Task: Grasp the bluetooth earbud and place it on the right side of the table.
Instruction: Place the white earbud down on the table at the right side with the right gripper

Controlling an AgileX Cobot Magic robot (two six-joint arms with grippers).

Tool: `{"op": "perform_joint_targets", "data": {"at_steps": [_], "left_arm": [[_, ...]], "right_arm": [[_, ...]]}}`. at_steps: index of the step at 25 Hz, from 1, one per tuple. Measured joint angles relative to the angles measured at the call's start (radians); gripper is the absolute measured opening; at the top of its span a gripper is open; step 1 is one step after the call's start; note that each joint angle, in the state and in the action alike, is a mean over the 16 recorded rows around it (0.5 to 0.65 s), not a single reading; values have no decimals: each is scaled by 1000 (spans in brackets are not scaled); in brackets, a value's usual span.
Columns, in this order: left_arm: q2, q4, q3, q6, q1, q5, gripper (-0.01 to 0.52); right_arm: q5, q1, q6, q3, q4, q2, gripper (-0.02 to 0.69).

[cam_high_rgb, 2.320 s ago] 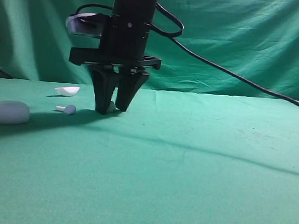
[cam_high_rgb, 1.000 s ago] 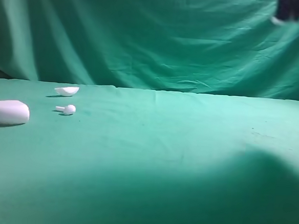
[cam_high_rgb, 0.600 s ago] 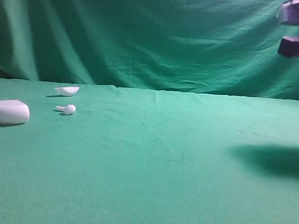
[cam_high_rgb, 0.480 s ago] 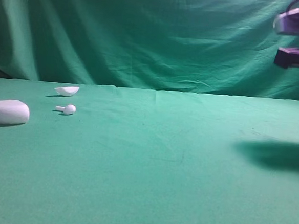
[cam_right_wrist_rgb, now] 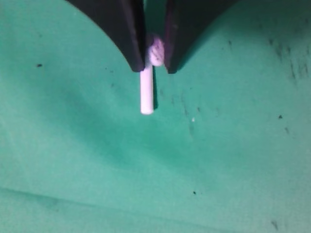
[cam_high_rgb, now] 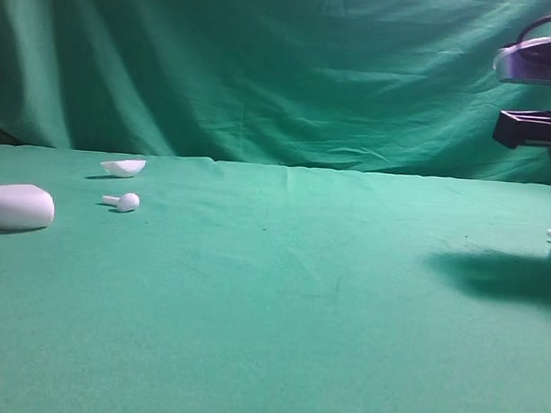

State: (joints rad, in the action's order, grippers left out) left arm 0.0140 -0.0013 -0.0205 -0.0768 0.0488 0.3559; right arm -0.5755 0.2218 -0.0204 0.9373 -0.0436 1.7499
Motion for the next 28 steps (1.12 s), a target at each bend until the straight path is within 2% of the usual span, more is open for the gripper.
{"op": "perform_joint_targets", "data": {"at_steps": [13,17,23,28], "left_arm": [[0,0,0,0,0,0,0],[0,0,0,0,0,0,0],[0,0,0,0,0,0,0],[0,1,0,0,0,0,0]], "right_arm": [[-4,-1,3,4,17,3,293],[-40,-2,4,24,23,-22,329],[-136,-2,9,71,39,-139,327],[-233,-2,12,100,57,-325,249]]}}
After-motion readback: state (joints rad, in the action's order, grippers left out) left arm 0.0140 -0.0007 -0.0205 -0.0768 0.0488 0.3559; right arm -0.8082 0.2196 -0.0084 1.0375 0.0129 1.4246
